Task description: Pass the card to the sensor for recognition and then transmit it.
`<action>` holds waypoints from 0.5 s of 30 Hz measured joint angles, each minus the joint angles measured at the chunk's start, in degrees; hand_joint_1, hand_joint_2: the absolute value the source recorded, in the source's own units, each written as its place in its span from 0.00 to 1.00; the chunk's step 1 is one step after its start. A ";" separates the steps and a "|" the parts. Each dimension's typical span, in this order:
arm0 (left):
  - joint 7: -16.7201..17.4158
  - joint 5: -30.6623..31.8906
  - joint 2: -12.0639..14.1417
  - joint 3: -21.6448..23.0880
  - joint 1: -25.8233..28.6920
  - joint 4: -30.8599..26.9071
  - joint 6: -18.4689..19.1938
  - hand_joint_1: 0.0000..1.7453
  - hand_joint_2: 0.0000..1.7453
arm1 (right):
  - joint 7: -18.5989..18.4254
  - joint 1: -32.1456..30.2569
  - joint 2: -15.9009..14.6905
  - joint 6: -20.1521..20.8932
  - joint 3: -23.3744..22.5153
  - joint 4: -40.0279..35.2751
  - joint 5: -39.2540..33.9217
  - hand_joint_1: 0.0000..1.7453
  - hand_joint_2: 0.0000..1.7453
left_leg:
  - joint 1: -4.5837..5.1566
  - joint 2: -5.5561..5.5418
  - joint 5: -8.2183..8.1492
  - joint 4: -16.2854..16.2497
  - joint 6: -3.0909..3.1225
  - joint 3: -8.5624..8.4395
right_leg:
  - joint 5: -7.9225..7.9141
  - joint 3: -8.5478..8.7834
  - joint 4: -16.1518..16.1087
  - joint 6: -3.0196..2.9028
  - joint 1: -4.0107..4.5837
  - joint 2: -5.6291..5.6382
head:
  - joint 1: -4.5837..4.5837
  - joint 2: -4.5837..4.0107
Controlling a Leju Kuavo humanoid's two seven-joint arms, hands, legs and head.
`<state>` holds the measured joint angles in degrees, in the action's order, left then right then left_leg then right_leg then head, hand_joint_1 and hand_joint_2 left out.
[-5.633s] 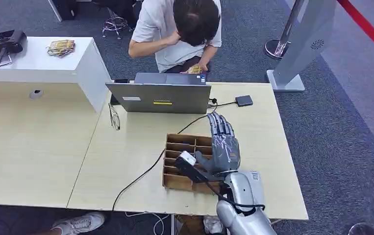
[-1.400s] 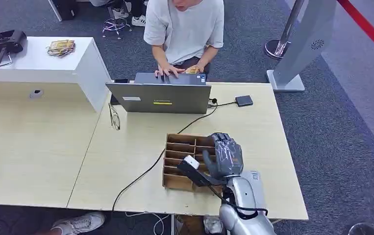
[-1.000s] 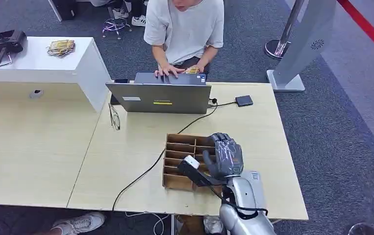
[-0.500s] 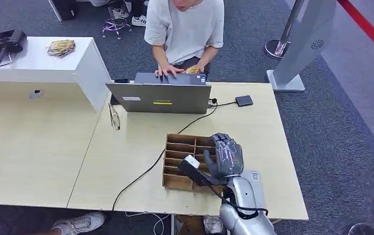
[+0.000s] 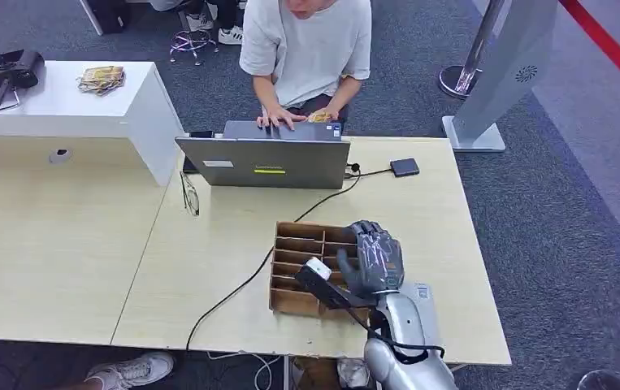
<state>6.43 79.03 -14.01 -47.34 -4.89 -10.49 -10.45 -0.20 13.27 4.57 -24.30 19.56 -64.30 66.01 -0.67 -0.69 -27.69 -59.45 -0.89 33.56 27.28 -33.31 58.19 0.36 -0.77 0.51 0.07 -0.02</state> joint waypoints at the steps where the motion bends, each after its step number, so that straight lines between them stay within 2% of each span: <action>1: 0.00 0.00 0.00 0.00 0.00 0.00 0.00 0.00 0.00 | 0.00 0.00 0.00 0.00 0.00 0.00 0.00 0.51 1.00 | 0.00 0.00 0.00 0.00 0.00 0.00 | 0.00 0.00 0.00 0.00 0.00 0.00 | 0.00 0.00; 15: 0.00 0.00 0.00 0.00 0.00 0.00 0.02 0.00 0.00 | 0.00 -0.02 0.00 -0.04 -0.02 0.17 0.00 0.50 1.00 | 0.00 0.00 0.00 0.00 0.00 0.00 | 0.00 0.00 0.00 0.00 0.00 0.00 | 0.00 0.00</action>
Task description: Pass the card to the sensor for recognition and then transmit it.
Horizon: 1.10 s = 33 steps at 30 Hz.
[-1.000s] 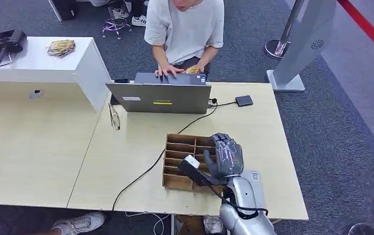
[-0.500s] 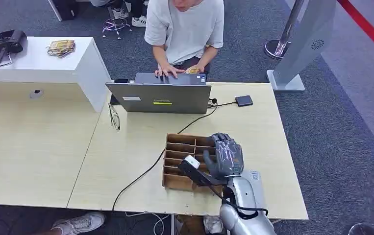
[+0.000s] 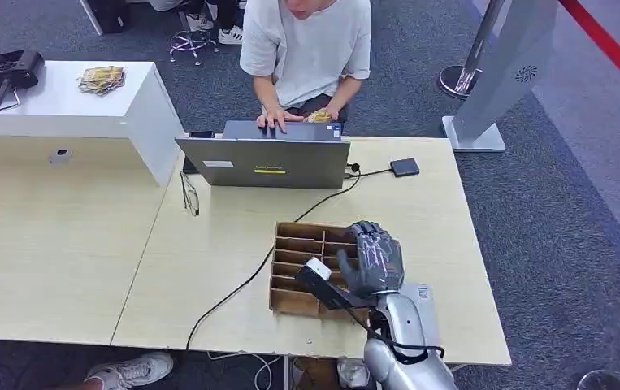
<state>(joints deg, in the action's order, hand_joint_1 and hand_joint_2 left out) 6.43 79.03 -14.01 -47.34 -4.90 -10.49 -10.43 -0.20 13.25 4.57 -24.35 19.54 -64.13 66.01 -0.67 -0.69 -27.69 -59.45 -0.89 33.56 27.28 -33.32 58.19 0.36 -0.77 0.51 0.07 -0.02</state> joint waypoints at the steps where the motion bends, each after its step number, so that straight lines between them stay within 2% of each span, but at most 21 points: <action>1: 0.00 0.00 0.00 0.00 0.00 0.00 0.00 0.00 0.00 | 0.00 0.00 0.00 0.00 0.02 0.00 0.00 0.50 1.00 | 0.00 0.00 0.00 0.00 0.00 0.00 | 0.00 0.00 0.00 0.00 0.00 0.00 | 0.00 0.00; 29: 0.00 -0.02 0.00 -0.02 0.00 0.00 0.15 0.00 0.00 | 0.00 -0.01 0.00 0.04 0.00 1.36 -0.02 0.53 1.00 | 0.00 0.00 0.00 0.00 0.00 0.00 | 0.00 0.00 0.00 0.00 0.00 0.00 | 0.00 0.00; 31: 0.00 -0.02 0.00 -0.02 0.00 0.00 0.15 0.00 0.00 | 0.00 -0.01 0.00 0.07 0.00 1.38 -0.02 0.67 1.00 | 0.00 0.00 0.00 0.00 0.00 0.00 | 0.00 0.00 0.00 0.00 0.00 0.00 | 0.00 0.00; 32: 0.00 -0.02 0.00 -0.02 0.00 0.00 0.15 0.00 0.00 | 0.00 0.00 0.00 0.07 0.00 1.42 -0.04 0.82 1.00 | 0.00 0.00 0.00 0.00 0.00 0.00 | 0.00 0.00 0.00 0.00 0.00 0.00 | 0.00 0.00; 33: 0.00 -0.02 0.00 -0.02 0.00 0.00 0.15 0.00 0.00 | 0.00 0.00 0.00 0.09 0.00 1.51 -0.04 0.86 1.00 | 0.00 0.00 0.00 0.00 0.00 0.00 | 0.00 0.01 0.00 0.00 0.00 0.00 | 0.00 0.00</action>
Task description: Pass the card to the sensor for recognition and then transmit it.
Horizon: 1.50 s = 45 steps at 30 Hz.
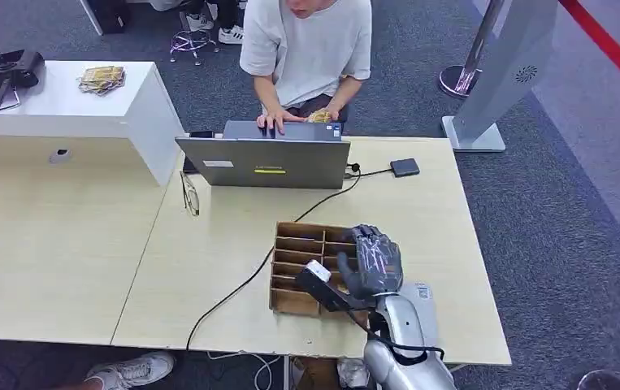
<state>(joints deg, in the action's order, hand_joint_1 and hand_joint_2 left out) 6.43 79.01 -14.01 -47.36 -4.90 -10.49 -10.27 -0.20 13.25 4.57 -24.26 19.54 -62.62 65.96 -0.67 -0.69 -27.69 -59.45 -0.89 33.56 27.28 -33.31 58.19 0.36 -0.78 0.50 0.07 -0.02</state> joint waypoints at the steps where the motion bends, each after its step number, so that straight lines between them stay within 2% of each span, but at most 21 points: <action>1: 0.00 0.00 0.00 0.00 0.00 0.00 0.00 0.00 0.00 | 0.00 0.05 0.00 0.00 0.00 0.07 0.02 0.88 1.00 | 0.00 0.00 0.00 0.00 0.00 0.00 | 0.00 0.00 0.00 0.00 0.00 0.00 | 0.02 0.00; 2: 0.00 0.00 0.00 0.00 0.00 0.00 0.00 0.00 0.00 | 0.02 0.11 0.00 0.00 0.02 0.09 0.02 0.86 1.00 | 0.00 0.00 0.00 0.00 0.00 0.00 | 0.00 0.00 0.00 0.00 0.00 0.00 | 0.00 0.00; 5: 0.00 0.00 0.00 -0.02 0.00 0.00 0.00 0.00 0.00 | 0.39 0.12 0.00 -0.02 0.00 0.13 0.02 0.88 1.00 | 0.00 0.00 0.00 0.00 0.00 0.00 | 0.00 0.00 0.00 0.00 0.00 0.00 | 0.02 0.00; 12: 0.00 0.00 0.00 -0.07 0.00 0.00 0.04 0.00 0.00 | 0.79 0.12 0.00 -0.77 0.00 0.13 -0.02 1.00 1.00 | 0.00 0.00 0.00 0.00 0.00 0.00 | 0.00 0.00 0.00 0.00 0.00 0.00 | 0.02 0.00; 16: 0.00 -0.04 0.00 -0.07 0.01 0.00 0.07 0.00 0.00 | 3.06 -0.08 0.00 -3.31 -0.02 -0.04 -0.72 1.00 1.00 | 0.00 0.00 0.00 0.00 0.00 0.00 | 0.00 0.00 0.00 0.00 0.00 0.00 | 0.02 0.00; 20: -0.17 -0.39 0.00 -0.20 0.04 0.00 0.02 0.00 0.00 | 7.99 -1.25 0.00 -9.93 -0.07 -3.16 -1.81 1.00 1.00 | 0.00 -0.01 0.00 0.00 0.00 0.01 | 0.00 0.00 0.00 0.00 0.00 0.00 | 0.00 0.00; 23: -0.59 -0.50 0.00 -0.35 0.07 0.00 -0.02 0.00 0.00 | 11.33 -2.76 0.11 -13.99 0.00 -8.25 -2.32 1.00 1.00 | 0.00 0.00 -0.01 0.00 0.00 0.01 | 0.00 -0.01 0.00 0.00 0.00 0.00 | 0.00 0.00; 25: -0.81 -0.52 0.00 -0.48 0.08 0.00 -0.04 0.00 0.00 | 13.21 -3.83 0.24 -14.14 0.00 -11.87 -2.16 1.00 1.00 | 0.00 0.00 -0.01 0.00 0.00 0.02 | 0.00 -0.01 0.00 0.00 0.00 0.00 | 0.00 0.00; 27: -0.85 -0.59 0.00 -0.74 0.11 0.00 -0.18 0.00 0.00 | 17.39 -5.08 0.99 -14.19 -0.40 -15.79 -2.08 1.00 1.00 | 0.00 0.00 -0.01 0.00 0.00 0.01 | 0.01 -0.01 0.00 0.00 0.00 0.00 | 0.02 0.00; 29: -0.85 -0.61 0.00 -0.79 0.12 0.00 -0.26 0.00 0.00 | 21.82 -6.42 2.21 -14.21 -1.32 -19.66 -2.25 1.00 1.00 | 0.00 -0.02 -0.01 0.00 0.00 0.01 | 0.01 -0.01 0.00 0.00 0.00 -0.01 | 0.00 0.00; 36: -0.68 -0.85 0.00 -1.07 0.07 0.00 0.13 0.00 0.00 | 32.51 -9.73 7.37 -14.19 -4.33 -31.57 -4.31 1.00 1.00 | 0.00 0.00 -0.01 0.01 0.00 0.00 | 0.01 -0.01 0.00 0.00 0.00 -0.01 | 0.00 0.00; 38: -0.68 -0.85 0.00 -1.14 0.07 0.00 0.13 0.00 0.00 | 36.10 -10.27 8.02 -14.19 -5.31 -33.96 -5.09 1.00 1.00 | 0.00 0.00 -0.01 0.00 0.00 0.00 | 0.01 0.01 0.00 0.01 0.00 -0.01 | 0.02 0.00; 41: -0.68 -0.85 0.00 -1.16 0.07 0.00 0.13 0.00 0.00 | 39.17 -10.75 8.35 -14.19 -6.23 -36.50 -6.10 1.00 1.00 | 0.01 0.00 -0.01 -0.01 0.00 0.00 | 0.00 0.02 -0.01 0.01 -0.01 -0.01 | 0.02 0.00; 45: -0.68 -0.83 0.00 -1.16 0.06 0.00 0.11 0.00 0.00 | 40.04 -11.11 8.39 -14.16 -6.91 -39.04 -6.60 1.00 1.00 | 0.01 0.00 -0.01 -0.01 0.01 0.00 | 0.00 0.02 -0.02 0.01 -0.01 -0.01 | 0.02 0.00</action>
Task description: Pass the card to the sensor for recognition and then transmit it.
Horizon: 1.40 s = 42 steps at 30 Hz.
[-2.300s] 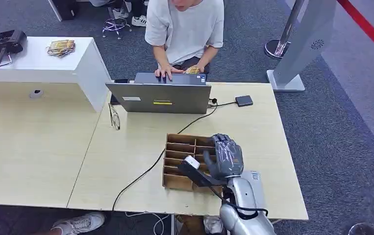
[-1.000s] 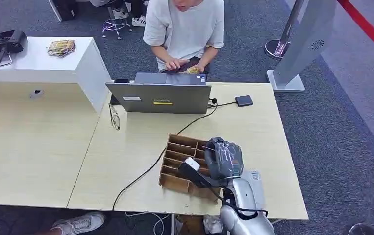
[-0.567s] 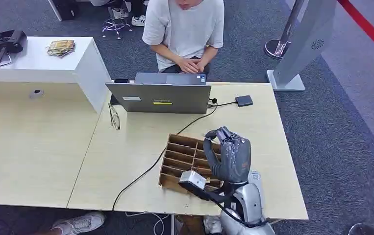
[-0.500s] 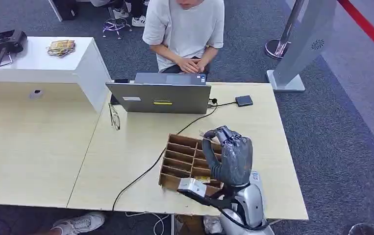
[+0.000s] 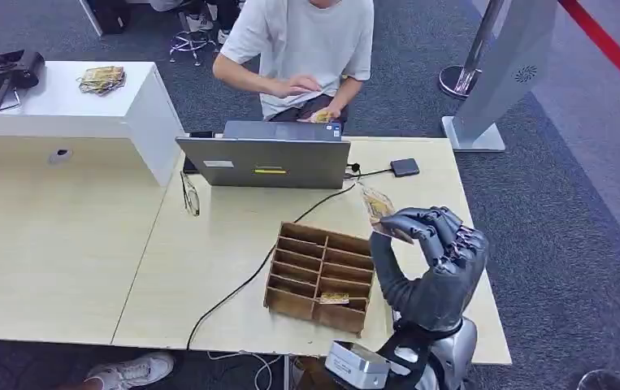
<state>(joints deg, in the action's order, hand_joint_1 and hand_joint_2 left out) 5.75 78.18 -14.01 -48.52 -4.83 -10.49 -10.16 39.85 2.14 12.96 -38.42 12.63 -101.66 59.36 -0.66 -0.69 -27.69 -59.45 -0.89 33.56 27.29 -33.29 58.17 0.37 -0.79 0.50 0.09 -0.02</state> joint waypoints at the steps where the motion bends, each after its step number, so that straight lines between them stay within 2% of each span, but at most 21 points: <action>1: 0.00 -0.02 0.00 -0.02 0.00 0.00 0.00 0.00 0.00 | 0.04 -0.07 0.02 0.00 -0.09 -0.54 -0.02 1.00 1.00 | 0.00 0.00 0.00 0.00 0.00 0.00 | 0.00 0.00 0.00 0.00 0.00 0.00 | 0.00 0.00; 22: 0.02 0.33 0.00 -0.13 -0.01 0.00 0.02 0.00 0.00 | -0.26 -0.08 0.31 0.02 -0.79 0.09 0.90 1.00 1.00 | -0.01 -0.02 0.00 0.01 0.00 0.02 | 0.00 0.02 0.01 0.00 0.01 -0.01 | -0.02 0.00; 28: 0.17 -0.02 0.02 -0.11 -0.02 0.00 0.02 0.00 0.00 | -4.03 0.40 0.33 0.02 -0.06 2.39 2.25 1.00 1.00 | -0.01 -0.02 0.00 0.01 0.00 0.03 | 0.00 0.03 0.02 0.00 0.01 -0.01 | 0.00 0.00; 32: 0.31 0.20 0.02 -0.11 -0.06 0.00 0.42 0.00 0.00 | -12.53 2.84 -0.02 0.04 2.52 5.95 2.25 1.00 1.00 | -0.01 0.00 0.01 0.01 -0.01 0.00 | -0.01 0.02 0.03 -0.01 0.01 0.01 | 0.00 0.00; 34: 0.81 0.41 0.00 -0.02 -0.19 0.00 0.57 0.00 0.00 | -14.71 4.74 -0.04 0.04 4.13 8.04 2.25 1.00 1.00 | -0.01 0.00 0.02 0.01 -0.01 -0.02 | -0.01 0.03 0.03 -0.01 0.01 0.00 | -0.02 0.00; 36: 1.16 0.55 0.00 0.00 -0.35 0.00 0.79 0.00 0.00 | -16.18 6.72 -0.02 0.04 5.29 9.84 2.14 1.00 1.00 | -0.01 -0.01 0.05 0.01 0.02 -0.02 | -0.03 0.03 0.03 -0.03 0.01 0.00 | 0.00 0.00; 40: 1.31 0.61 -0.02 0.00 -0.39 0.00 0.87 0.00 0.00 | -16.45 6.95 -0.02 0.04 5.46 10.12 2.12 1.00 1.00 | -0.01 0.00 0.05 0.01 0.02 -0.02 | -0.03 0.02 0.03 -0.03 0.01 0.00 | 0.00 0.00; 41: 1.99 1.22 -0.11 0.13 -0.73 0.00 1.09 0.00 0.00 | -19.56 10.34 0.00 0.02 8.07 13.71 1.81 1.00 1.00 | -0.01 -0.01 0.05 0.01 0.01 -0.04 | -0.03 0.03 0.04 -0.03 0.01 0.00 | 0.00 0.00; 42: 1.99 1.27 -0.11 0.15 -0.73 0.00 1.09 0.00 0.00 | -19.89 10.69 0.00 0.02 8.44 14.27 1.79 1.00 1.00 | -0.01 -0.01 0.05 0.01 0.01 -0.03 | -0.03 0.03 0.04 -0.03 0.01 0.00 | 0.00 0.00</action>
<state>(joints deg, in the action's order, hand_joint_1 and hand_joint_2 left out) 7.74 79.45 -14.12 -48.37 -5.56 -10.49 -9.07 19.96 12.83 12.96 -38.40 21.07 -87.39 61.16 -0.67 -0.70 -27.64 -59.45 -0.87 33.53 27.25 -33.26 58.22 0.35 -0.77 0.50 0.09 -0.02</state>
